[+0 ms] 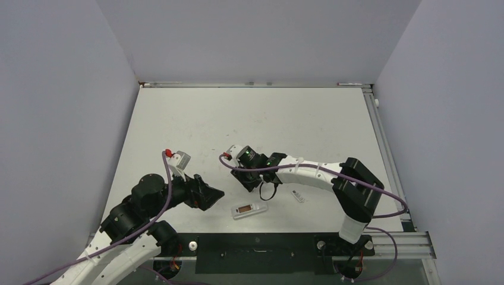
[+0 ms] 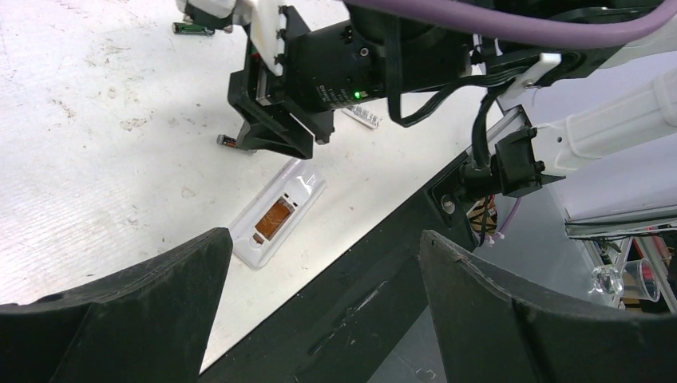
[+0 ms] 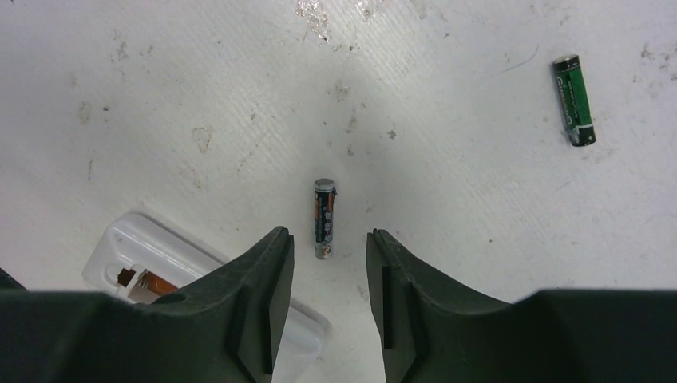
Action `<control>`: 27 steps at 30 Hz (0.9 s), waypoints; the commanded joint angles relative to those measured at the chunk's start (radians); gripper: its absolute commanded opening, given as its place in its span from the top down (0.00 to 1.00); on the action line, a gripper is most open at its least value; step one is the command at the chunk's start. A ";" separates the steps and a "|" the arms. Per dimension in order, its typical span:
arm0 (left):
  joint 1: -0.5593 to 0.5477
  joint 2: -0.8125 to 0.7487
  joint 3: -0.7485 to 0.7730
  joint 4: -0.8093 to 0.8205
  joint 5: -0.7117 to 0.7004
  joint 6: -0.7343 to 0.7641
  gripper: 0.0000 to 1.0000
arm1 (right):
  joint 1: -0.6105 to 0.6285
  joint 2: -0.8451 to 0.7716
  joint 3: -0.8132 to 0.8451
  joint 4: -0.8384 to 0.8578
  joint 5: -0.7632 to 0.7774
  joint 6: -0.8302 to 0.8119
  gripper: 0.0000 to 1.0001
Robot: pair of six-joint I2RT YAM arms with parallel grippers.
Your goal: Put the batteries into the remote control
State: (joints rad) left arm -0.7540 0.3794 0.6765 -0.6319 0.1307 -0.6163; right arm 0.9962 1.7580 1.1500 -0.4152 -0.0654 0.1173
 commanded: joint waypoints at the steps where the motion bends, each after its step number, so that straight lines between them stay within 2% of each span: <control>1: -0.003 -0.010 0.001 0.051 -0.001 0.006 0.14 | 0.007 -0.067 -0.039 0.018 0.025 0.042 0.61; 12: -0.003 -0.018 0.000 0.050 -0.005 0.004 0.14 | 0.027 -0.034 -0.077 0.050 0.019 0.063 0.62; 27: -0.003 -0.017 0.000 0.051 -0.008 0.003 0.13 | 0.030 0.021 -0.065 0.049 0.025 0.048 0.68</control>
State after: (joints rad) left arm -0.7540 0.3653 0.6758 -0.6319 0.1284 -0.6163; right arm 1.0218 1.7672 1.0760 -0.3946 -0.0589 0.1692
